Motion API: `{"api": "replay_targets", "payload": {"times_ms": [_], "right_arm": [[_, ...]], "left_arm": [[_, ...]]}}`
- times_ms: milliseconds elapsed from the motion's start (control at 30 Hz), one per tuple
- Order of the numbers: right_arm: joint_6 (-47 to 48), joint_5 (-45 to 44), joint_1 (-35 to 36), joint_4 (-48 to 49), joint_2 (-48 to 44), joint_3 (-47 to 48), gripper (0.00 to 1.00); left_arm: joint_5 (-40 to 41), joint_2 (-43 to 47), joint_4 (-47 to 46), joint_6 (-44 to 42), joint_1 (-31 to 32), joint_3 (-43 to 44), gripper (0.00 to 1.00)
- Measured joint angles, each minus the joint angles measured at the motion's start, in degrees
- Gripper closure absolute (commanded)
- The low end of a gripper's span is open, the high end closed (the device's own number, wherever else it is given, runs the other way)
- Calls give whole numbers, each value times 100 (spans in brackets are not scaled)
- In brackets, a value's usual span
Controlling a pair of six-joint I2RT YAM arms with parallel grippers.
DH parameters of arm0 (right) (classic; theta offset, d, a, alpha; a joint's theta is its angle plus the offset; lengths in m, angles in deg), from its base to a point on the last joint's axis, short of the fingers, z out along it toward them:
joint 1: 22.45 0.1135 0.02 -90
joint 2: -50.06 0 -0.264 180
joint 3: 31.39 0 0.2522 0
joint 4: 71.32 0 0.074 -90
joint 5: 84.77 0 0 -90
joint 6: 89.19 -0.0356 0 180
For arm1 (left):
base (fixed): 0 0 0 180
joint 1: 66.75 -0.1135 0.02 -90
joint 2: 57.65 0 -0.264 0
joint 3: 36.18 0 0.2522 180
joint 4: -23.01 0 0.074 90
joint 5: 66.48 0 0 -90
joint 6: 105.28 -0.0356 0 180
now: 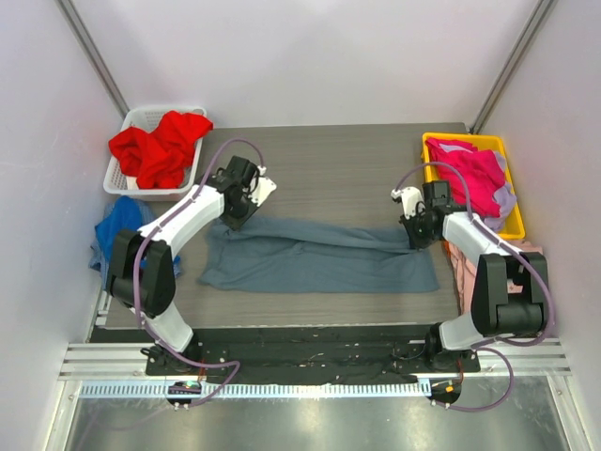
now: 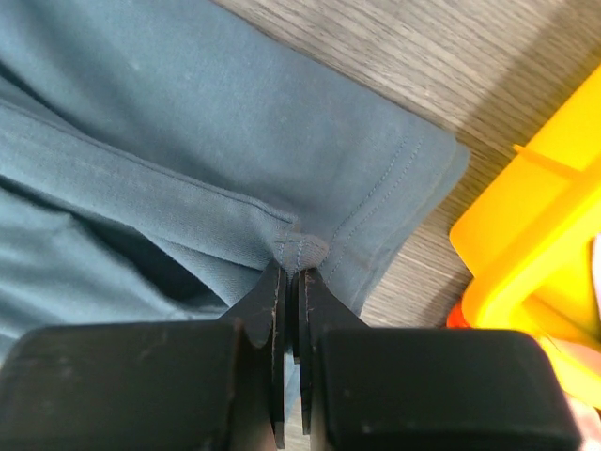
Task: Fold and stack the t-shirts
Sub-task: Fold the other side of the tshirt into a rectangle
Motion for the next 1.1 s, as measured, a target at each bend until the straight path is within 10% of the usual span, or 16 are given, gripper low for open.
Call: {"api": "replay_targets", "payload": {"times_ms": [1100], "right_arm": [[-31, -149, 0, 57, 400, 1670, 97]], "left_arm": [[140, 50, 179, 149, 271, -199, 99]]}}
